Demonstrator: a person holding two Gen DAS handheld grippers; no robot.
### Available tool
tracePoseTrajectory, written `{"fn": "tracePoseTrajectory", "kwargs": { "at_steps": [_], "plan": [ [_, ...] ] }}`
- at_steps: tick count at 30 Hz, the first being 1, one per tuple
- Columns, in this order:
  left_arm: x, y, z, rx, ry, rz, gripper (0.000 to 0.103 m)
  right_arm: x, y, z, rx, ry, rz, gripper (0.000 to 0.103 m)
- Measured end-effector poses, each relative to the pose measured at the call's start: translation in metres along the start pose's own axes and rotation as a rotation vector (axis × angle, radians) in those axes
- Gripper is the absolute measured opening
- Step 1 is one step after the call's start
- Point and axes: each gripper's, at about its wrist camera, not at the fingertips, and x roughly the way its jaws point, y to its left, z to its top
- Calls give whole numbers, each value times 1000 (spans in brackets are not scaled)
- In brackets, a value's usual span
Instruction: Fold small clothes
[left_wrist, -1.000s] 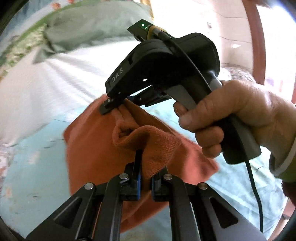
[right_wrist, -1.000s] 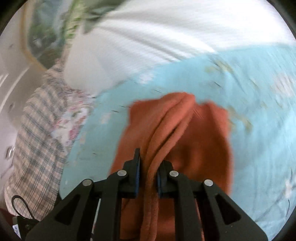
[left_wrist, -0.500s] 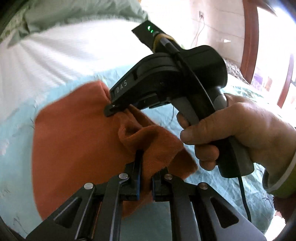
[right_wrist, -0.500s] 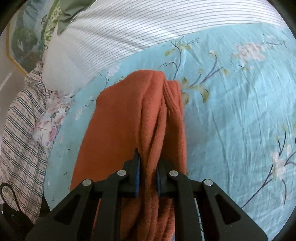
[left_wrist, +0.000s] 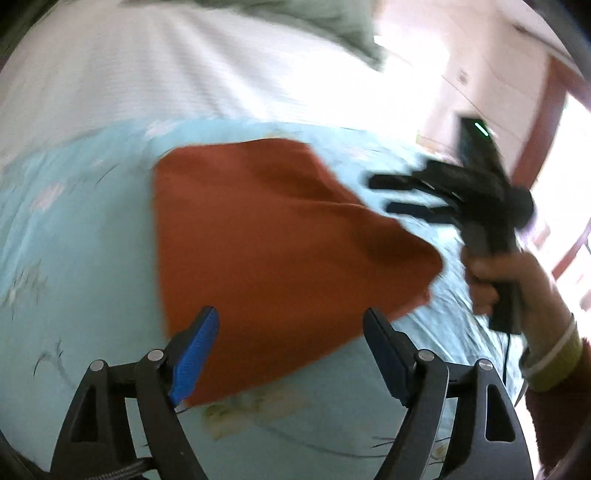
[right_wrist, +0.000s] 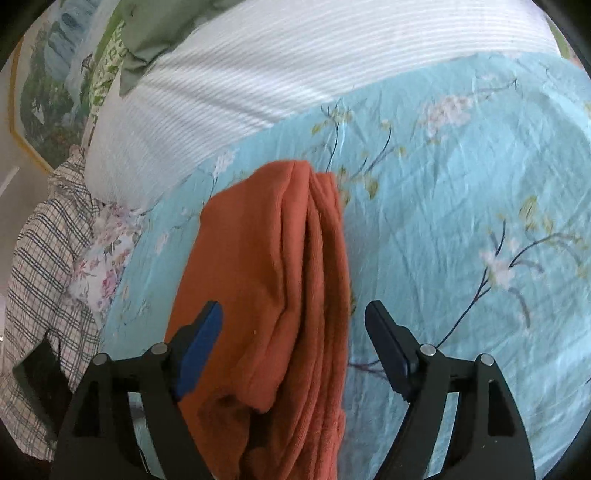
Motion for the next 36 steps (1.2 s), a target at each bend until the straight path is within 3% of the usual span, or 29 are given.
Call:
{"fn": "tracePoseTrajectory", "kwargs": {
  "at_steps": [4, 8, 16, 18, 19, 21, 22, 24, 25, 26, 30, 36],
  "plan": [
    [9, 43, 3, -137, 42, 9, 81, 10, -2, -1, 23, 26, 30, 80],
    [27, 71, 6, -251, 70, -34, 81, 19, -8, 1, 39, 55, 40, 80],
    [72, 103, 13, -343, 150, -116, 82, 40, -8, 2, 38, 98, 64, 80],
    [82, 107, 18, -345, 141, -127, 83, 44, -9, 2, 41, 100, 74, 72],
    [85, 107, 22, -337, 135, -131, 83, 51, -10, 0, 54, 126, 90, 48],
    [91, 103, 24, -318, 141, -142, 82, 54, -8, -2, 64, 129, 104, 39],
    [96, 102, 27, -309, 146, -147, 64, 51, -3, -4, 54, 120, 103, 34],
    [106, 99, 34, -305, 163, -167, 43, 43, 4, -6, 52, 97, 120, 30],
    [102, 97, 35, -300, 153, -153, 37, 39, 11, -9, 48, 84, 139, 28],
    [96, 95, 36, -287, 133, -150, 25, 38, 17, -11, 44, 82, 151, 27],
    [51, 100, 28, -294, 62, -165, 21, 48, 62, -32, -15, 91, 223, 26],
    [-35, 128, 1, -274, -26, -66, 21, 87, 134, -66, -81, 135, 347, 26]
  ]
}}
